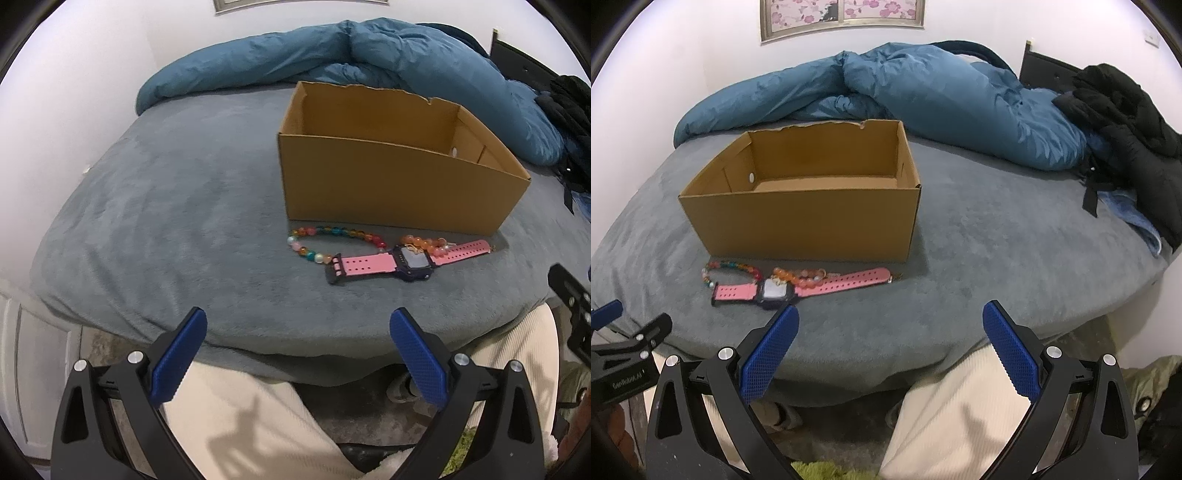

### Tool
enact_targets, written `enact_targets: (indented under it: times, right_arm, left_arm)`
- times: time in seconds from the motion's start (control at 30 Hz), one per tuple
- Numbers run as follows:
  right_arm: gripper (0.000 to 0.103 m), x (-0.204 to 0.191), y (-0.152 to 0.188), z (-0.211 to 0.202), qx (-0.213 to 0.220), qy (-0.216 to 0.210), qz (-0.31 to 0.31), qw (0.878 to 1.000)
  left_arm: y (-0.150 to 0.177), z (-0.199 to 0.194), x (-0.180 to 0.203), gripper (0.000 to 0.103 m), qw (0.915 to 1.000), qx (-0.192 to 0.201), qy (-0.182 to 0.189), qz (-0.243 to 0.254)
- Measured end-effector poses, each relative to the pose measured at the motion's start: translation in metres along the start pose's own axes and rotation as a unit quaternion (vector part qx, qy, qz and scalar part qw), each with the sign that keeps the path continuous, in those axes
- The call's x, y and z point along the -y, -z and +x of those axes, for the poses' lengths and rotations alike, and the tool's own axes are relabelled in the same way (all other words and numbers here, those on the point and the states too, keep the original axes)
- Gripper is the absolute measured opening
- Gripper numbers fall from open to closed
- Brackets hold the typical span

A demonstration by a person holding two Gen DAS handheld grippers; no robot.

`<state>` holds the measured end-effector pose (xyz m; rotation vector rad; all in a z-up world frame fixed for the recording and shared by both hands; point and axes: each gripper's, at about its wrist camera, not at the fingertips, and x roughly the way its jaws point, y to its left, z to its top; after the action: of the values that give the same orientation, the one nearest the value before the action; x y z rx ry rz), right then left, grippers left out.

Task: Organize jewelry
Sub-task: 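Move the right tool down to the pink watch strap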

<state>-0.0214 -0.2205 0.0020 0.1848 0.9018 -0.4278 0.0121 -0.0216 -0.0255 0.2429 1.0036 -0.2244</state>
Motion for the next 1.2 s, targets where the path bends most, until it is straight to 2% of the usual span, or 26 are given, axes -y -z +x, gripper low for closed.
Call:
enact_targets:
  times: [0.03, 0.2, 0.3, 0.37, 0.5, 0.57, 0.6, 0.67, 0.73, 0.77, 0.83, 1.0, 1.1, 1.2]
  right_arm:
    - [0.095, 0.001, -0.001, 0.003, 0.005, 0.0, 0.0, 1.0]
    - [0.095, 0.005, -0.005, 0.021, 0.01, -0.022, -0.015, 1.0]
    - [0.095, 0.011, -0.008, 0.035, 0.01, -0.041, -0.005, 0.999]
    - [0.095, 0.013, -0.011, 0.042, 0.012, -0.054, -0.005, 0.998]
    - [0.091, 0.013, -0.017, 0.052, 0.017, -0.085, -0.006, 0.996]
    - [0.076, 0.009, -0.02, 0.058, 0.017, -0.104, -0.009, 0.994]
    - [0.073, 0.008, -0.021, 0.063, 0.012, -0.116, -0.009, 0.993]
    - [0.053, 0.008, -0.022, 0.074, -0.005, -0.141, 0.001, 0.99]
    - [0.043, 0.009, -0.022, 0.085, -0.026, -0.157, 0.013, 0.987]
    - [0.039, 0.01, -0.022, 0.089, -0.031, -0.162, 0.017, 0.986]
    - [0.036, 0.013, -0.021, 0.094, -0.037, -0.165, 0.023, 0.985]
    - [0.032, 0.02, -0.02, 0.098, -0.037, -0.17, 0.029, 0.984]
    - [0.031, 0.021, -0.019, 0.104, -0.039, -0.17, 0.027, 0.984]
    - [0.03, 0.021, -0.018, 0.108, -0.044, -0.175, 0.026, 0.983]
  left_arm:
    - [-0.001, 0.003, 0.0, 0.097, 1.0, 0.0, 0.004, 0.0]
    - [-0.004, 0.016, 0.001, 0.097, 0.9966, 0.024, 0.076, 0.021]
    - [-0.007, 0.019, -0.001, 0.097, 0.9901, 0.046, 0.132, 0.016]
    - [-0.011, 0.023, 0.0, 0.097, 0.9862, 0.047, 0.158, 0.014]
    - [-0.017, 0.034, 0.006, 0.097, 0.9827, 0.041, 0.18, 0.014]
    - [-0.018, 0.039, 0.011, 0.097, 0.9826, 0.044, 0.179, 0.018]
    - [-0.018, 0.04, 0.013, 0.097, 0.9831, 0.05, 0.175, 0.022]
    - [-0.019, 0.046, 0.015, 0.097, 0.983, 0.053, 0.173, 0.031]
    - [-0.019, 0.052, 0.013, 0.097, 0.9825, 0.047, 0.178, 0.03]
    - [-0.019, 0.055, 0.011, 0.095, 0.9821, 0.045, 0.181, 0.026]
    - [-0.021, 0.062, 0.01, 0.089, 0.9822, 0.036, 0.183, 0.024]
    - [-0.025, 0.082, 0.003, 0.058, 0.9814, -0.003, 0.192, 0.009]
    - [-0.026, 0.092, -0.001, 0.046, 0.981, -0.024, 0.193, 0.0]
    - [-0.025, 0.099, -0.005, 0.04, 0.9818, -0.044, 0.185, -0.01]
